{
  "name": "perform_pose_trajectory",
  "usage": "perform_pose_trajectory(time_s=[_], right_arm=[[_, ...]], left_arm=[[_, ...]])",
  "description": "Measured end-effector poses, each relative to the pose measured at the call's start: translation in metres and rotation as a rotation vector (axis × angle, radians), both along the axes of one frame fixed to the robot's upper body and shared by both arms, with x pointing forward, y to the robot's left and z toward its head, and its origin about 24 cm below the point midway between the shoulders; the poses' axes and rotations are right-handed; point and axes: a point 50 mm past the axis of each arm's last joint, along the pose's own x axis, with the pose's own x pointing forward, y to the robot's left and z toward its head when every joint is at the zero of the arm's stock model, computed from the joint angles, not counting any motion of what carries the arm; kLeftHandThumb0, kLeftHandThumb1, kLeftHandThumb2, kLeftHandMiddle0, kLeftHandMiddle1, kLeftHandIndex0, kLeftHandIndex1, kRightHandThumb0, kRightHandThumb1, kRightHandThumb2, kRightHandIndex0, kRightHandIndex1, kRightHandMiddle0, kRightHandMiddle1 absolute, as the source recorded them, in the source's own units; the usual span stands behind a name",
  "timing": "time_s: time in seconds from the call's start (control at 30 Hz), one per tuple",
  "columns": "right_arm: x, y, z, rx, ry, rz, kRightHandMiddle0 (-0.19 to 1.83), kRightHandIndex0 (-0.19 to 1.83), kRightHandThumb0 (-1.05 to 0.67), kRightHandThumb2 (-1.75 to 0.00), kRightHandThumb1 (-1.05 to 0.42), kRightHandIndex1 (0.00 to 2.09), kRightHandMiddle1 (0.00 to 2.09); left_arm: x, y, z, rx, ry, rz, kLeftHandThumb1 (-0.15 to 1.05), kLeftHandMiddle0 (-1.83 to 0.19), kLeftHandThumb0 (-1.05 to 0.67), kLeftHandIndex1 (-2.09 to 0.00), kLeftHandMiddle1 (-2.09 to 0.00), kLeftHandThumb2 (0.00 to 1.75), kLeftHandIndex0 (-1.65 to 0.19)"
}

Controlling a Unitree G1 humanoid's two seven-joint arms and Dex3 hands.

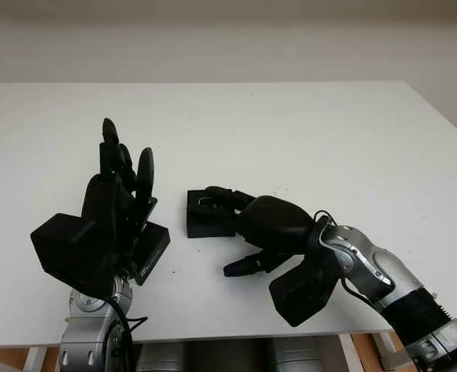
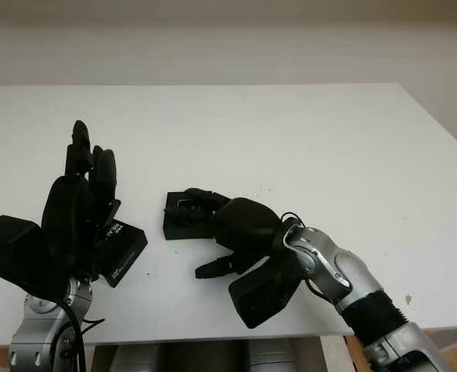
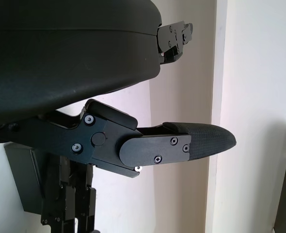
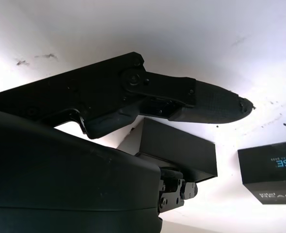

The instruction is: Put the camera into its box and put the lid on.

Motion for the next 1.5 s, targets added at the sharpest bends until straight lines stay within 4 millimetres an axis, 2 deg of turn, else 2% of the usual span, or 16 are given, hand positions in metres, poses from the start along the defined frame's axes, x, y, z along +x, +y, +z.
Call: perform_pose_trajectory(time_s=[0.3,0.43,0.6,0.73,0.83,0.93,1.03,1.1,1.17,1.33,1.5], right_arm=[[0.001,0.002,0.006,-0.032,-0.021,0.004,0.26,-0.07,-0.93,-0.68,-1.05,0.06,0.15],[0.002,0.001,0.008,-0.023,-0.014,-0.008,0.05,-0.12,-0.91,-0.69,-1.05,0.04,0.04],[0.010,-0.005,0.023,0.157,-0.005,-0.083,-0.01,-0.09,-0.86,-0.64,-1.05,0.06,0.02],[0.018,-0.009,0.043,0.433,0.004,-0.170,-0.04,-0.08,-0.85,-0.64,-1.05,0.06,0.02],[0.022,-0.017,0.061,0.615,0.033,-0.237,-0.07,-0.11,-0.83,-0.62,-1.05,0.04,0.01],[0.022,-0.021,0.074,0.724,0.082,-0.274,-0.10,-0.13,-0.84,-0.64,-1.05,0.04,0.01],[0.023,-0.025,0.080,0.828,0.143,-0.296,-0.08,-0.11,-0.81,-0.61,-1.05,0.05,0.02],[0.025,-0.029,0.081,0.874,0.172,-0.326,-0.06,-0.09,-0.82,-0.62,-1.05,0.06,0.04],[0.026,-0.033,0.080,0.894,0.194,-0.360,-0.06,-0.07,-0.81,-0.65,-1.05,0.07,0.04],[0.030,-0.044,0.078,0.949,0.270,-0.437,-0.08,-0.10,-0.81,-0.66,-1.05,0.05,0.04],[0.035,-0.058,0.072,1.148,0.446,-0.486,-0.16,-0.16,-0.74,-0.68,-1.05,0.03,0.01]], left_arm=[[0.000,0.000,0.000,-0.012,0.000,0.001,1.05,0.19,-0.81,0.00,0.00,0.49,0.19],[0.000,0.000,0.000,-0.012,-0.001,0.001,1.05,0.19,-0.81,0.00,0.00,0.49,0.19],[-0.003,0.004,0.009,0.062,-0.042,0.001,1.05,0.19,-0.80,0.00,0.00,0.50,0.19],[-0.008,0.018,0.026,0.256,-0.106,-0.001,1.05,0.19,-0.82,0.00,0.00,0.55,0.19],[-0.013,0.032,0.045,0.390,-0.150,-0.044,1.05,0.19,-0.85,0.00,0.00,0.53,0.19],[-0.016,0.044,0.058,0.480,-0.152,-0.107,1.05,0.19,-0.86,0.00,0.00,0.46,0.19],[-0.019,0.054,0.067,0.552,-0.115,-0.203,1.05,0.19,-0.91,0.00,0.00,0.25,0.19],[-0.020,0.062,0.073,0.609,-0.067,-0.269,1.01,0.19,-0.93,0.00,0.00,0.12,0.19],[-0.021,0.067,0.079,0.708,-0.012,-0.331,0.96,0.19,-0.94,0.00,0.00,0.06,0.19],[-0.020,0.078,0.090,0.970,0.142,-0.423,0.86,0.19,-0.86,0.00,0.00,0.03,0.19],[-0.016,0.081,0.093,1.238,0.230,-0.478,0.83,0.19,-0.84,0.00,0.00,0.04,0.19]])
